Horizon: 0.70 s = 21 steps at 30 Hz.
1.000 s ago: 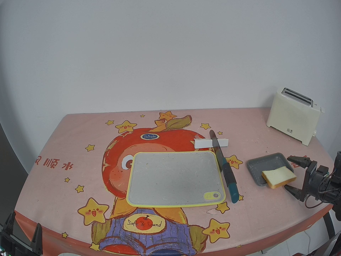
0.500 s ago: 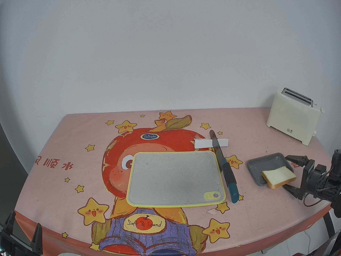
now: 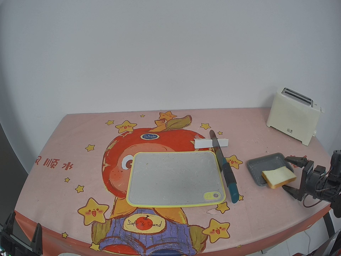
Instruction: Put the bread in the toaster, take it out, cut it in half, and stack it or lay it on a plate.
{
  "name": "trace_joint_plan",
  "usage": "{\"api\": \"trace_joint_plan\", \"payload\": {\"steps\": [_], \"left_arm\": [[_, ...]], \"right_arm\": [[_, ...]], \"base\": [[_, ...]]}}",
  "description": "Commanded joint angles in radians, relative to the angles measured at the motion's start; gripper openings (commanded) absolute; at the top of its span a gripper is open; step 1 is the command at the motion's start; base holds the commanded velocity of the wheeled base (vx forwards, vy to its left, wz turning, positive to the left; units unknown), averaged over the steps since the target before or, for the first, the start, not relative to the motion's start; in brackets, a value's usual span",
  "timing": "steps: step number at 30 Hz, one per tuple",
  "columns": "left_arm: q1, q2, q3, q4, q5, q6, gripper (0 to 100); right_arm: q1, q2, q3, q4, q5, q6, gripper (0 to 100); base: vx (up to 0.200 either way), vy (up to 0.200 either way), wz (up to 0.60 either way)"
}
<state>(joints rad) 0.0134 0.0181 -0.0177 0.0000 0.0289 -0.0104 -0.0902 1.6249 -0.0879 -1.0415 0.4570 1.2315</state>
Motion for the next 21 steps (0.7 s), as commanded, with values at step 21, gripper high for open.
{"api": "trace_joint_plan", "payload": {"steps": [21], "left_arm": [[0.000, -0.010, 0.018, -0.002, 0.000, 0.000, 100]], "right_arm": [[-0.002, 0.055, 0.031, 0.003, -0.001, -0.006, 0]], "base": [[0.000, 0.000, 0.00]]}}
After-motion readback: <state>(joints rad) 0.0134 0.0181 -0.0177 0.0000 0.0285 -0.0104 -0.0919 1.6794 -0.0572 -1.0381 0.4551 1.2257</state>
